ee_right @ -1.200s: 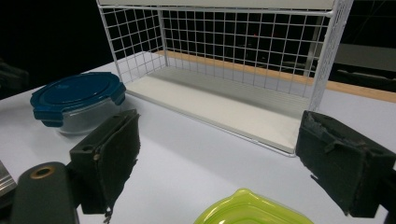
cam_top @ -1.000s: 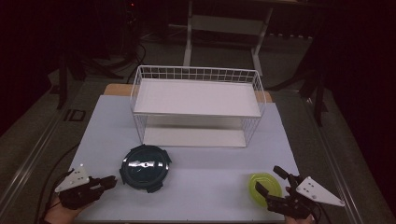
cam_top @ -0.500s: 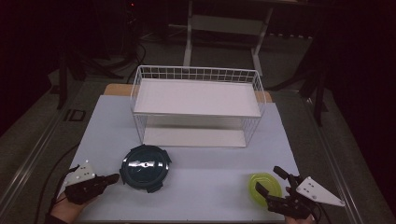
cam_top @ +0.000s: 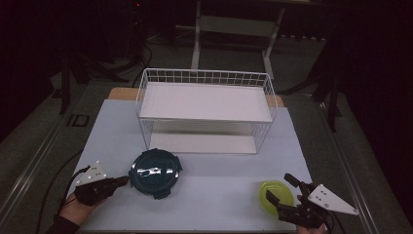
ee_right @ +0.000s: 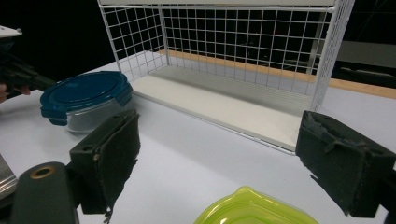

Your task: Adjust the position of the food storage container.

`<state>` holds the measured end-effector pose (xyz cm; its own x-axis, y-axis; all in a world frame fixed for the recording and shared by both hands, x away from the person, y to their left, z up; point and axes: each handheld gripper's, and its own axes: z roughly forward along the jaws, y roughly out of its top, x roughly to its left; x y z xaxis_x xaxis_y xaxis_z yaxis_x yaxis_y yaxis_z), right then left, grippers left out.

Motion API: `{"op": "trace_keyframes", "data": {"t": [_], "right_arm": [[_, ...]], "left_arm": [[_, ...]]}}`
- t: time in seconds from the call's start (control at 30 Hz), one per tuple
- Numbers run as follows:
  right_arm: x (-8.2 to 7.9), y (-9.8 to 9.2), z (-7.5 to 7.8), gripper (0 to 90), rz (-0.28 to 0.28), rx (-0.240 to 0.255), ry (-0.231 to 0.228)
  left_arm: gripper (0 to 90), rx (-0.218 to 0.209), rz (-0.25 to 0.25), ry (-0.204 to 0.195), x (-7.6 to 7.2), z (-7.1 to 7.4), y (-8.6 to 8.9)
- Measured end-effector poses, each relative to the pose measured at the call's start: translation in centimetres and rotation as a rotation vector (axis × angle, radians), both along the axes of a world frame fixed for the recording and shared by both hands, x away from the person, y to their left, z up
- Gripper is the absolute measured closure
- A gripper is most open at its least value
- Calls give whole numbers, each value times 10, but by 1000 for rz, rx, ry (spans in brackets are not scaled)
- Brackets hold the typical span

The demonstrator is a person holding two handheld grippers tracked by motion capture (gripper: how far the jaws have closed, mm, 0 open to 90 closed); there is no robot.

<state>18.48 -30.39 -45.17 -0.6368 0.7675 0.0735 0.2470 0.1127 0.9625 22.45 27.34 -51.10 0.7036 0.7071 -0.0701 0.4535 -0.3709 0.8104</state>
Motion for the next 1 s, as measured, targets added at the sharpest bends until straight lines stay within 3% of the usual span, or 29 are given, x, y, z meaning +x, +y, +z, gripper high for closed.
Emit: {"op": "trace_keyframes", "data": {"t": [0.77, 0.93, 1.0], "right_arm": [[1, 1, 0, 134, 7, -2, 2], [1, 0, -1, 134, 4, 1, 3], [1, 0, -1, 134, 6, 0, 5]], "left_arm": [[886, 1, -28, -3, 34, 0, -31], [886, 20, -30, 7, 33, 2, -32], [886, 0, -22, 11, 34, 1, -32]]}}
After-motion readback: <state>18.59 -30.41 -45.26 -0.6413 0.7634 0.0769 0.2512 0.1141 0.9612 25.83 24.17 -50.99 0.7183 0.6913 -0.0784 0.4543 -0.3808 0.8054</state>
